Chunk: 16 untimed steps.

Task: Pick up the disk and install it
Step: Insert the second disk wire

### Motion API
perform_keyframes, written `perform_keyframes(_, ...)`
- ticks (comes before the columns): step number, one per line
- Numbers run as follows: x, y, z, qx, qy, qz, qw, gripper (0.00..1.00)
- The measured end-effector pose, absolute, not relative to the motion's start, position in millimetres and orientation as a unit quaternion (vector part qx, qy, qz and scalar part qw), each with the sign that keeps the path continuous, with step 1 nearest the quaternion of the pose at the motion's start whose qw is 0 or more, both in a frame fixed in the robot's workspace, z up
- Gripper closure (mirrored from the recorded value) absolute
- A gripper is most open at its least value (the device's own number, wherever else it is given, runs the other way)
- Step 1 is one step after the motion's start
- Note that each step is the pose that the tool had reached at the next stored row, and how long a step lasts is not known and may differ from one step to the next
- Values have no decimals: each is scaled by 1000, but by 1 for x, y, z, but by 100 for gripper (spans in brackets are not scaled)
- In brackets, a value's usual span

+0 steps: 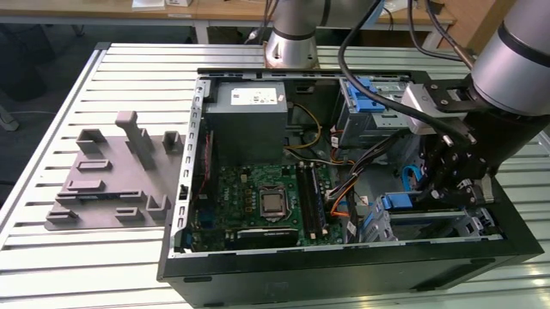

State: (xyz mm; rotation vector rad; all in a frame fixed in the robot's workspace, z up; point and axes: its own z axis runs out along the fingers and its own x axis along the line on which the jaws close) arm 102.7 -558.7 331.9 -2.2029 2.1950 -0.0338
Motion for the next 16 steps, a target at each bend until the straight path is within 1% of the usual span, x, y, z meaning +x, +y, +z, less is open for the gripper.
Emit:
perform_keyframes(7, 103, -559, 343, -708, 706, -11, 16, 76)
perform_keyframes(8, 103, -559, 344, -708, 706, -11, 16, 78)
perform_keyframes(10, 103, -559, 345, -708, 706, -11, 16, 89)
perform_keyframes(16, 103, -559, 348, -708, 706, -11, 16, 89)
